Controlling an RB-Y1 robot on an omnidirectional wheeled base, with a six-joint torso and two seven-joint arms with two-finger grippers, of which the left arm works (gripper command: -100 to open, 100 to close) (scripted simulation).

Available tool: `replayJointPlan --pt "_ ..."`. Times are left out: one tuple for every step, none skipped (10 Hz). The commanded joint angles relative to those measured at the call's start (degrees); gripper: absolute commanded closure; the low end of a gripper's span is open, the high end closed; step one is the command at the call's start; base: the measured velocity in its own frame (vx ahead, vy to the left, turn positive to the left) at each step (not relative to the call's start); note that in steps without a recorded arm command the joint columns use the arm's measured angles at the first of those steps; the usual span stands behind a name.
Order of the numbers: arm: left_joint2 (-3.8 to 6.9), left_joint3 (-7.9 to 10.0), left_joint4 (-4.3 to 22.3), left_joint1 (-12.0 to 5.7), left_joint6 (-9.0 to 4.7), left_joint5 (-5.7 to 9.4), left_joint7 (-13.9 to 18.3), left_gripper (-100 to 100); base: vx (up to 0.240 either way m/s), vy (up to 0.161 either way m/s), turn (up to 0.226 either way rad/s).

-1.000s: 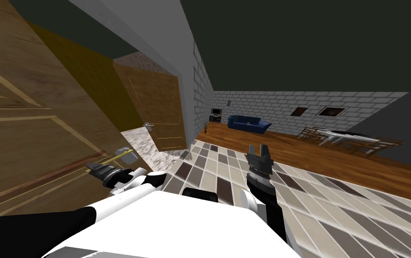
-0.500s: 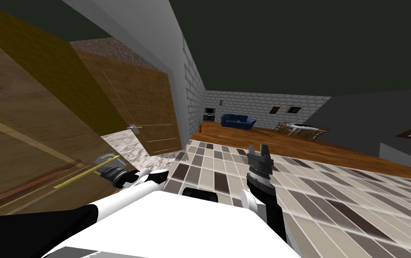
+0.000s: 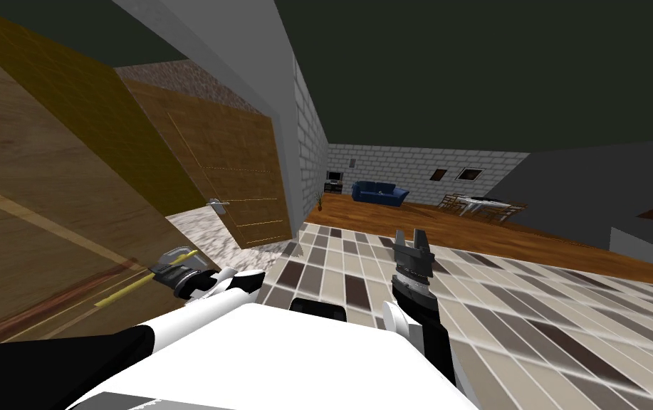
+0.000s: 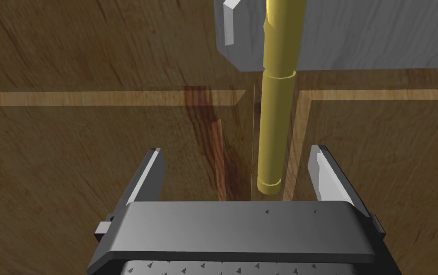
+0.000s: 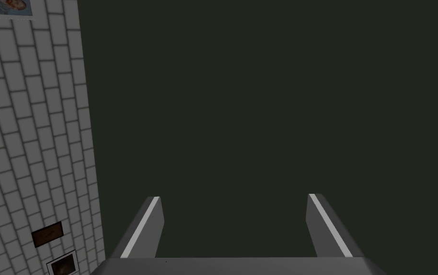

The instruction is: Push the door open

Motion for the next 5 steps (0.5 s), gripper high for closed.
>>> replayJointPlan --pt "0.17 -0.38 0.5 0.57 -0.21 0.30 0.2 -100 0.056 0.196 0.021" --pt "0.04 -0.51 0.9 0.94 -0.35 0.48 0.3 -100 0.050 0.213 0.023" --pt "-0.42 -0.60 1.3 1.42 -0.55 0.72 0.5 -100 0.050 0.231 0.021" --pt "-1.01 -0.59 1.7 1.77 -0.69 0.90 0.6 -100 0.062 0.211 0.018" --pt "-0.49 -0.55 1.8 1.61 -0.68 0.79 0.5 -100 0.027 0.088 -0.005"
